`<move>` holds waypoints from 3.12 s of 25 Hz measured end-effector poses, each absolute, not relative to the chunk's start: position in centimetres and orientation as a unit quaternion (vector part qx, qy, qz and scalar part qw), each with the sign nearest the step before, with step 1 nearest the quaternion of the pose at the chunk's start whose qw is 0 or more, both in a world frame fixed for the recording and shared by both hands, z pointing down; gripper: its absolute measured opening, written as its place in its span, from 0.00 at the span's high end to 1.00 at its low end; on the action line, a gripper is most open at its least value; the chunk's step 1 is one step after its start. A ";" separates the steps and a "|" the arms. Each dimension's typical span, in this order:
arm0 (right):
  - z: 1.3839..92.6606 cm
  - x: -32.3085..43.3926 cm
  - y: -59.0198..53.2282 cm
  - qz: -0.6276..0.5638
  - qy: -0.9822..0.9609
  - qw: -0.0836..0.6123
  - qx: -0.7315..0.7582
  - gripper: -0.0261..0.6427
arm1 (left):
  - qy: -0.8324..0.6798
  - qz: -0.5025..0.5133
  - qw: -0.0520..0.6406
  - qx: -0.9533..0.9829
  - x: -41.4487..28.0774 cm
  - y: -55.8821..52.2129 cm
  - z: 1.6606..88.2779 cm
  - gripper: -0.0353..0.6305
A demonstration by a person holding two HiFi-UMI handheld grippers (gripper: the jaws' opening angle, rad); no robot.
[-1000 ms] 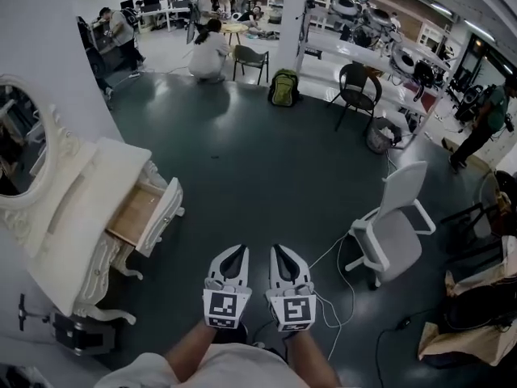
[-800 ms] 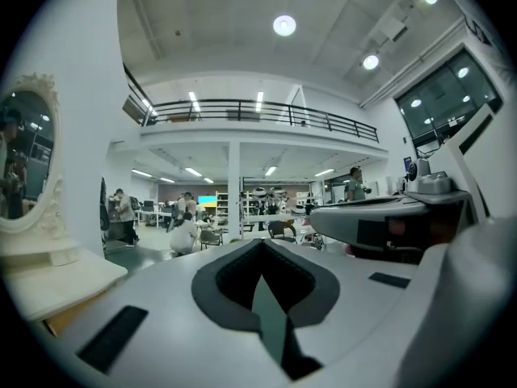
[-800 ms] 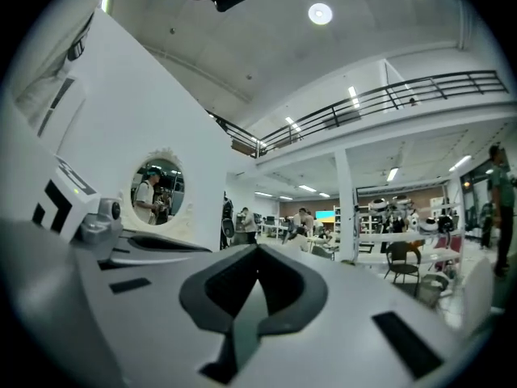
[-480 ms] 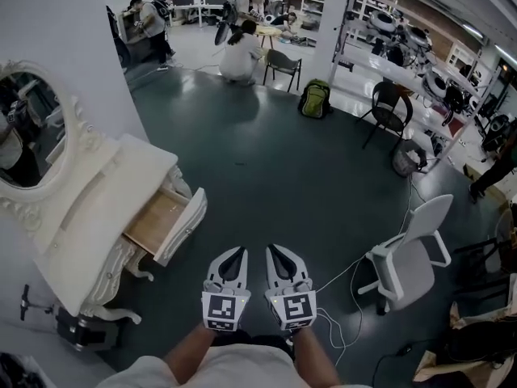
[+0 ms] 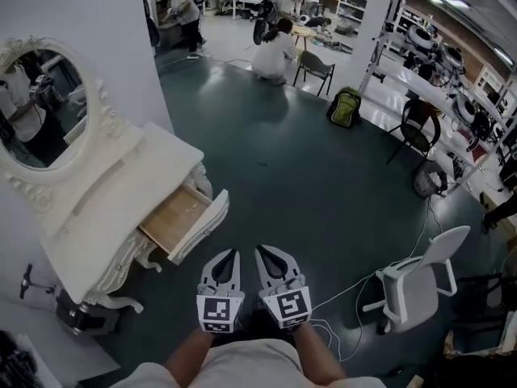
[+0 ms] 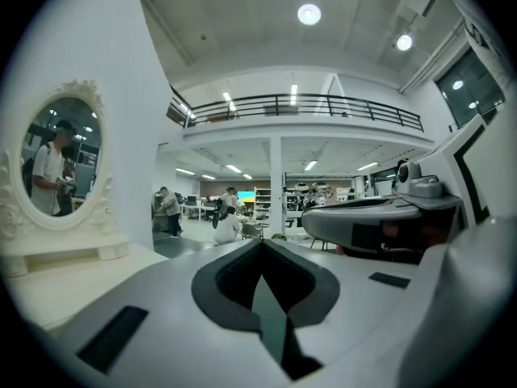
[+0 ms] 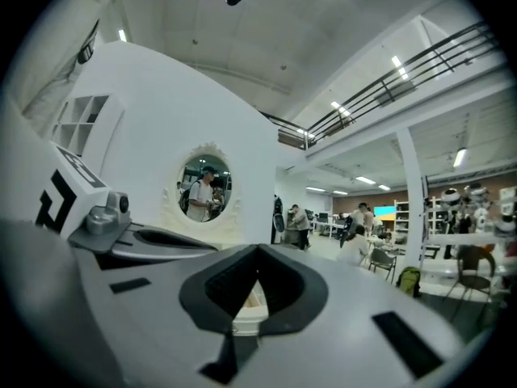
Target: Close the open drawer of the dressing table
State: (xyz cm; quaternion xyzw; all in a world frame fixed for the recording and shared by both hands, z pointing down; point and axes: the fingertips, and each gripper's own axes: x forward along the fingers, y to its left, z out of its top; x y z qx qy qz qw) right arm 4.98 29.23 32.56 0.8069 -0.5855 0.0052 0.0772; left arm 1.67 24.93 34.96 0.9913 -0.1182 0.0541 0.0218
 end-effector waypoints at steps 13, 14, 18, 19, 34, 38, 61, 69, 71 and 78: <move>33.0 11.7 18.6 -0.005 -0.690 0.070 0.720 0.94 | -0.231 0.085 0.026 0.969 8.0 15.7 36.7 0.94; 33.0 12.1 18.0 -0.006 -0.696 0.068 0.715 0.94 | -0.236 0.088 0.026 0.967 8.6 15.2 36.8 0.94; 34.0 13.5 16.9 -0.008 -0.719 0.070 0.692 0.94 | -0.266 0.088 0.026 0.959 10.1 14.5 37.3 0.94; 34.4 13.7 16.8 -0.006 -0.725 0.070 0.686 0.94 | -0.276 0.091 0.027 0.956 10.1 14.4 37.6 0.94; 39.6 13.2 13.1 0.037 -0.778 0.076 0.623 0.94 | -0.369 0.138 0.063 0.917 6.7 11.0 42.9 0.94; 41.0 12.3 11.5 0.049 -0.789 0.079 0.608 0.94 | -0.381 0.145 0.078 0.910 5.5 9.6 44.4 0.94; 55.1 10.6 6.5 0.177 -0.774 0.143 0.590 0.94 | -0.395 0.236 0.132 0.878 -0.8 4.5 53.7 0.94; 63.1 9.7 7.9 0.264 -0.747 0.177 0.584 0.94 | -0.366 0.282 0.139 0.876 -1.2 4.7 56.5 0.94; 64.5 9.4 8.0 0.276 -0.742 0.187 0.582 0.94 | -0.355 0.296 0.137 0.876 -1.1 4.4 57.1 0.94; 67.0 8.6 7.1 0.298 -0.729 0.208 0.580 0.94 | -0.320 0.335 0.134 0.876 -0.4 2.4 59.4 0.94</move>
